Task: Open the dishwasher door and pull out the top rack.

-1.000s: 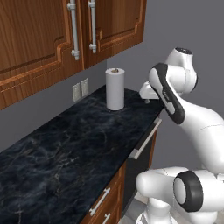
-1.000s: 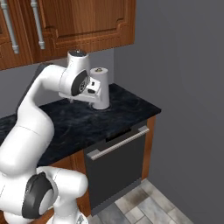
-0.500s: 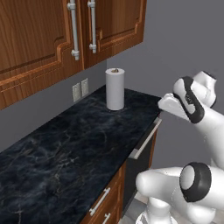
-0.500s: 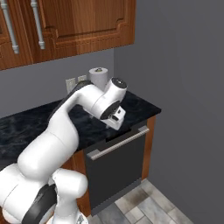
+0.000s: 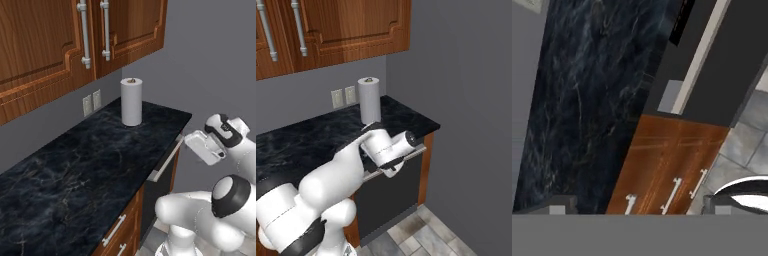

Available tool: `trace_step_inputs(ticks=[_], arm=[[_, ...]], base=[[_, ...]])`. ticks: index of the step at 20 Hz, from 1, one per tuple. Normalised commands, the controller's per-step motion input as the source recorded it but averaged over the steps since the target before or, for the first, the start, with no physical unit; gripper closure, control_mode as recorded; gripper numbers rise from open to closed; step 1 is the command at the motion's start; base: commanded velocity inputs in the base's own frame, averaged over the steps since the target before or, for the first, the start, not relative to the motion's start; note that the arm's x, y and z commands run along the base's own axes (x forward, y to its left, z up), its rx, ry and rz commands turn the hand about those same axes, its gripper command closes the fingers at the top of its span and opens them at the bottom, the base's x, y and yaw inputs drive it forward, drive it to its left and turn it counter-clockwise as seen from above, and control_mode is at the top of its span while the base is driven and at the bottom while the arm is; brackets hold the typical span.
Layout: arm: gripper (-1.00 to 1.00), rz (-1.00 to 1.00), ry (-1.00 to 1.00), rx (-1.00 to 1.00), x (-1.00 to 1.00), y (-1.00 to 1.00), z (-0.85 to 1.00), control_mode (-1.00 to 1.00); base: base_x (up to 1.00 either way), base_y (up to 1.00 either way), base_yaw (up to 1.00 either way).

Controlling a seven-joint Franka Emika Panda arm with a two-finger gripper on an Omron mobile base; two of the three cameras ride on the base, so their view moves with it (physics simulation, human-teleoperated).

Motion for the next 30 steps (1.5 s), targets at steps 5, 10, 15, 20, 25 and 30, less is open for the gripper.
trace_step_inputs(ticks=[5, 10, 15, 20, 25, 30], arm=[[-1.00, 0.00, 0.00, 0.26, 0.15, -0.02, -0.94, -1.00], [-1.00, -0.01, 0.00, 0.26, 0.24, -0.02, -0.64, -1.00], [-1.00, 0.00, -0.05, 0.33, 0.31, -0.09, -0.41, -1.00], [-1.00, -0.01, -0.10, 0.30, 0.25, -0.20, -0.13, -1.00], [-1.00, -0.03, -0.06, 0.18, 0.41, -0.19, -0.11, -1.00], [-1.00, -0.05, 0.00, 0.11, 0.39, -0.08, -0.25, -1.00]], base=[[0.00, 0.00, 0.00], [0.00, 0.00, 0.00], [0.00, 0.00, 0.00], [0.00, 0.00, 0.00], [0.00, 0.00, 0.00], [0.00, 0.00, 0.00]])
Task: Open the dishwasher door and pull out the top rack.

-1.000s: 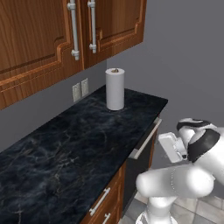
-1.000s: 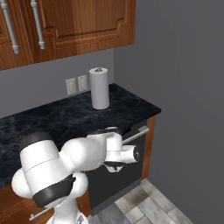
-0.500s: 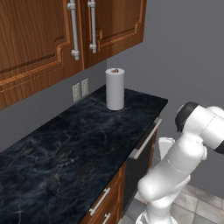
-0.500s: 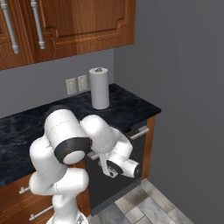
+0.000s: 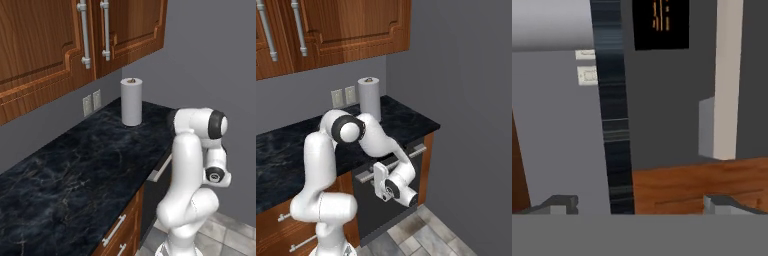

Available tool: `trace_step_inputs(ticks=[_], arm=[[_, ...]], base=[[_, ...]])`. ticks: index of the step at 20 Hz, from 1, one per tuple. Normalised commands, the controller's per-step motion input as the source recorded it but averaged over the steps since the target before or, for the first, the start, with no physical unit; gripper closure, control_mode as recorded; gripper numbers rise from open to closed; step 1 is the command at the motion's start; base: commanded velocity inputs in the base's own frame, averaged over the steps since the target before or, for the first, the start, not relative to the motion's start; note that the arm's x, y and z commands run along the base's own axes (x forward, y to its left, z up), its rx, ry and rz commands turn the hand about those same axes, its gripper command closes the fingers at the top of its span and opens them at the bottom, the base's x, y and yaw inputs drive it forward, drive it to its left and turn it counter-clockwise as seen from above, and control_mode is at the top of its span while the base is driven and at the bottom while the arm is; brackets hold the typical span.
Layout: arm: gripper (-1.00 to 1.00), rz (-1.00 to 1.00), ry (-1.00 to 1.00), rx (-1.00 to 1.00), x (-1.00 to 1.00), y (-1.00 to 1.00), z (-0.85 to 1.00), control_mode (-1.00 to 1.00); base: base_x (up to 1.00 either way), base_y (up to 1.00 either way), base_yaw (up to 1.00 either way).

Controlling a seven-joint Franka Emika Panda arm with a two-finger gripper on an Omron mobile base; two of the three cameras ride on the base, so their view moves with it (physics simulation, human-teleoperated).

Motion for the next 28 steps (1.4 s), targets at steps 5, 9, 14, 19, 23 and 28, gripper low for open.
trace_step_inputs(ticks=[5, 9, 14, 19, 23, 28], arm=[[-1.00, -0.02, 0.00, 0.06, 0.26, 0.00, -0.44, -1.00], [-1.00, -0.03, -0.01, 0.05, 0.34, 0.00, -0.12, -1.00], [-1.00, -0.06, 0.00, 0.00, 0.43, 0.00, -0.11, -1.00], [-1.00, -0.06, 0.00, -0.01, 0.44, 0.11, -0.18, -1.00], [-1.00, -0.06, 0.00, -0.01, 0.33, 0.31, -0.17, -1.00], [-1.00, -0.03, 0.00, -0.02, 0.29, 0.36, -0.27, -1.00]], base=[[0.00, 0.00, 0.00], [0.00, 0.00, 0.00], [0.00, 0.00, 0.00], [0.00, 0.00, 0.00], [0.00, 0.00, 0.00], [0.00, 0.00, 0.00]])
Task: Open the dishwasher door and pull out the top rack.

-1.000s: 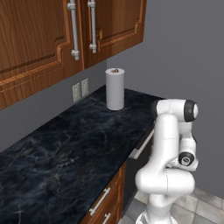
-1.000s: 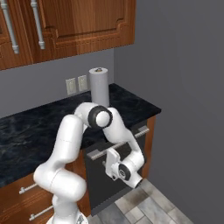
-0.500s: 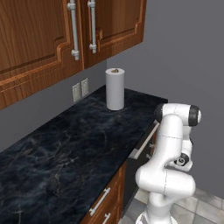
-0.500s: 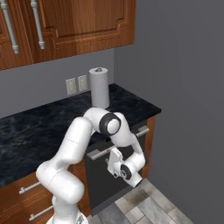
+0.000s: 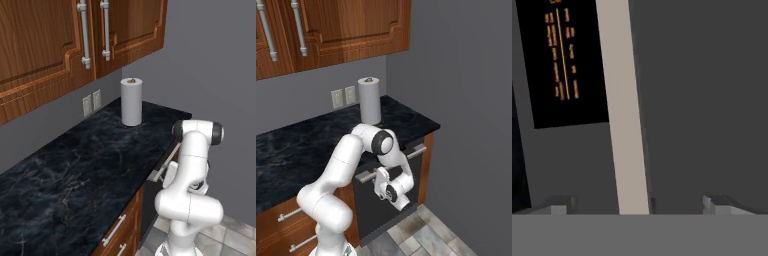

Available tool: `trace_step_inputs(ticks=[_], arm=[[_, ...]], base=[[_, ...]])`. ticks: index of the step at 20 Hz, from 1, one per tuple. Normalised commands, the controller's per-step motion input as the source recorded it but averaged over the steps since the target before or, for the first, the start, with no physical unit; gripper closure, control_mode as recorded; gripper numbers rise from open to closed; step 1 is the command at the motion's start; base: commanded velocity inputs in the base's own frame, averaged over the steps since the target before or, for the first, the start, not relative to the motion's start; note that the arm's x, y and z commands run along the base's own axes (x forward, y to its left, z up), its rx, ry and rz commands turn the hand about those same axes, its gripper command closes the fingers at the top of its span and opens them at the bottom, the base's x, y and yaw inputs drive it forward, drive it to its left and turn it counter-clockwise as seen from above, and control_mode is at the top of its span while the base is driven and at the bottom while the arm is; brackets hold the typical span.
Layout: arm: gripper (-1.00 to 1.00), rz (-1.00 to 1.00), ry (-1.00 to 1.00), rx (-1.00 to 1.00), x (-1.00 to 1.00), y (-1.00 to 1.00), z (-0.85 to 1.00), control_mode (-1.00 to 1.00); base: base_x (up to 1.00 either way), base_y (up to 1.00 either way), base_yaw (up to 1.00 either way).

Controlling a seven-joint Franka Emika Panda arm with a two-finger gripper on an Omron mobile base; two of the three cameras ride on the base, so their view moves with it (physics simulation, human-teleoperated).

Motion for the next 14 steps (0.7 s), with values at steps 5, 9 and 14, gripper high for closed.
trace_step_inputs(ticks=[5, 9, 14], arm=[[-1.00, 0.00, 0.02, 0.00, 0.24, 0.13, -0.26, -1.00], [1.00, 0.00, 0.06, 0.00, 0.24, 0.00, -0.13, -1.00], [1.00, 0.00, 0.05, -0.01, 0.00, 0.01, 0.00, -1.00]], base=[[0.00, 0.00, 0.00], [0.00, 0.00, 0.00], [0.00, 0.00, 0.00]])
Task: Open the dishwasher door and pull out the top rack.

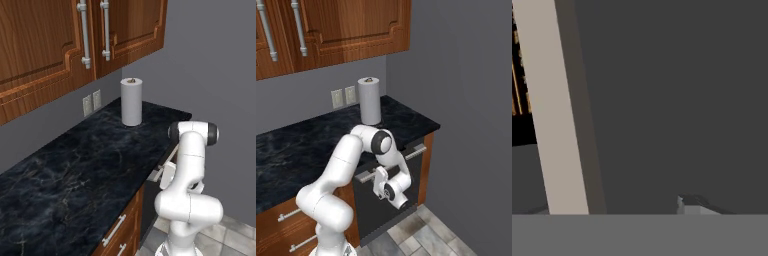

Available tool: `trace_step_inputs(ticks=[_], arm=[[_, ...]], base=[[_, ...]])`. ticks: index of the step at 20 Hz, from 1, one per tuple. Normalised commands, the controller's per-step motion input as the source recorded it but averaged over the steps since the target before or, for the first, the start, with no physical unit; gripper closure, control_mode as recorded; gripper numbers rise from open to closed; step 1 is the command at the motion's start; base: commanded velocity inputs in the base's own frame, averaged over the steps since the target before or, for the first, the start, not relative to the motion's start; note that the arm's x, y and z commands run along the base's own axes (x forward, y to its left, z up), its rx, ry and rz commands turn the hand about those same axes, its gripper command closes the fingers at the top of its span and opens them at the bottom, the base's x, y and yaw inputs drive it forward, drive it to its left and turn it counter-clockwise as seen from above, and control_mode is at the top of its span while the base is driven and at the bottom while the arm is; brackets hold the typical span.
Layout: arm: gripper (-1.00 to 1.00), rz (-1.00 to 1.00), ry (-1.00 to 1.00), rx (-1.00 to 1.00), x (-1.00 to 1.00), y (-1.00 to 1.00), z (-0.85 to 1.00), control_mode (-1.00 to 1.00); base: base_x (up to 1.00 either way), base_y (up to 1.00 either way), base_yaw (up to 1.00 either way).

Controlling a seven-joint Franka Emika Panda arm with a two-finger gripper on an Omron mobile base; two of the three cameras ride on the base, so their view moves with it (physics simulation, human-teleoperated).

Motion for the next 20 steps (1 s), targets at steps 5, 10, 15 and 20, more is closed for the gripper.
trace_step_inputs(ticks=[5, 10, 15, 20], arm=[[1.00, 0.03, 0.13, -0.01, -0.07, -0.57, -0.04, -1.00], [1.00, 0.06, 0.30, -0.12, -0.41, -0.97, -0.61, -1.00], [1.00, 0.08, 0.36, -0.16, -0.56, -1.00, -0.99, -1.00], [1.00, 0.09, 0.37, -0.10, -0.58, -1.00, -1.00, -1.00]], base=[[0.00, 0.00, 0.00], [0.00, 0.00, 0.00], [0.00, 0.00, 0.00], [0.00, 0.00, 0.00]])
